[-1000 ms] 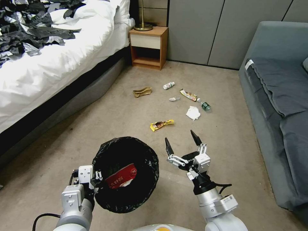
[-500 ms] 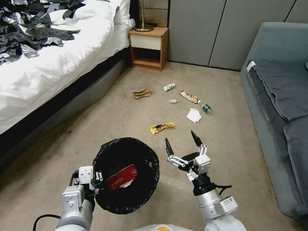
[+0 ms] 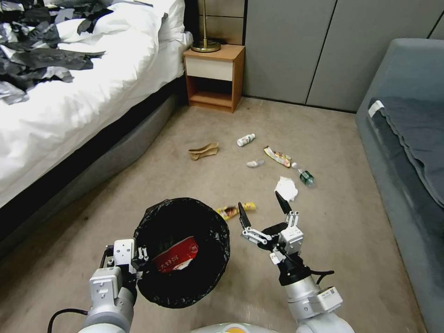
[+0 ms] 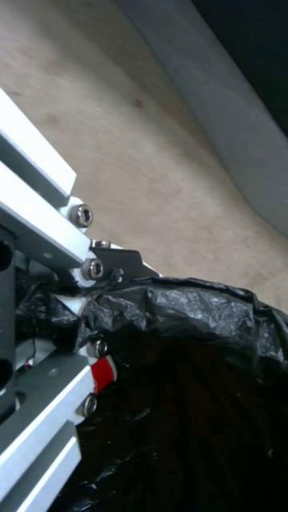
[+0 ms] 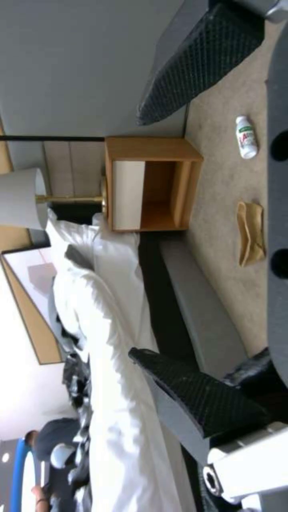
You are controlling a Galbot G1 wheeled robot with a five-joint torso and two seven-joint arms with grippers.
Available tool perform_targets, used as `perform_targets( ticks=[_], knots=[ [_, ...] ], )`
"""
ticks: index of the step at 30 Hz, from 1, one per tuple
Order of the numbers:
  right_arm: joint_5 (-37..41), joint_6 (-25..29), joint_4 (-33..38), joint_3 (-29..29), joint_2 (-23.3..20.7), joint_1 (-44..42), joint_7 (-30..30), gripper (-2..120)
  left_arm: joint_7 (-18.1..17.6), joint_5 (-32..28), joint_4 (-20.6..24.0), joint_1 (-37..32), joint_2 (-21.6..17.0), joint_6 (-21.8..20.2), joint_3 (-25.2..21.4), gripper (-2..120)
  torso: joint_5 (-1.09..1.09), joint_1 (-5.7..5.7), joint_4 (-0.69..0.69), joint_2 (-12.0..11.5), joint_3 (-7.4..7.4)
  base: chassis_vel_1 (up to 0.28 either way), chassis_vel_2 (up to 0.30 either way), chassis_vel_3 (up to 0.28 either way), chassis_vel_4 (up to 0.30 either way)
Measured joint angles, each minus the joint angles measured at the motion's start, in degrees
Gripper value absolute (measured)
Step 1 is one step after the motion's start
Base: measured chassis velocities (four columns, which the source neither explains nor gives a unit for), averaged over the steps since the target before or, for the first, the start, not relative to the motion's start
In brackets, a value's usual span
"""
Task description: Pick up the trash bin, then pick up the garbage from the floor and place it into the trash bin.
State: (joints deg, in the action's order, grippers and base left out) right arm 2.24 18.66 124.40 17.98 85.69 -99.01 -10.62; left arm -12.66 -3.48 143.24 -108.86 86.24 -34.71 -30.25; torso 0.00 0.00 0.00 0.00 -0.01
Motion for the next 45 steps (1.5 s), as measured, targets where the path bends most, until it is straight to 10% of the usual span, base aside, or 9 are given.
perform_targets(
  ticks=[18, 34, 45],
  knots=[
    [0.1, 2.3, -0.9, 1.2, -1.1, 0.6, -2.1, 100, -0.3, 0.0, 0.0, 0.7, -0.3, 0.0, -0.4, 0, 0.01, 0.01, 0.01, 0.0, 0.02, -0.326, 0.322, 0.32, -0.323],
    [0.4, 2.5, -1.6, 1.5, -1.1, 1.0, -2.9, 100, -0.4, -0.1, 0.0, 1.0, -0.4, -0.2, -0.3, 0, 0.0, 0.0, 0.0, 0.0, 0.0, 0.009, 0.002, -0.023, 0.0],
    [0.7, 3.4, -6.7, 5.7, -9.7, 5.0, -6.3, 100, -0.4, -0.3, 0.0, 1.0, -0.8, -0.3, -0.5, 0, 0.02, 0.0, 0.0, 0.0, 0.0, 0.0, 0.0, 0.0, 0.0]
  ],
)
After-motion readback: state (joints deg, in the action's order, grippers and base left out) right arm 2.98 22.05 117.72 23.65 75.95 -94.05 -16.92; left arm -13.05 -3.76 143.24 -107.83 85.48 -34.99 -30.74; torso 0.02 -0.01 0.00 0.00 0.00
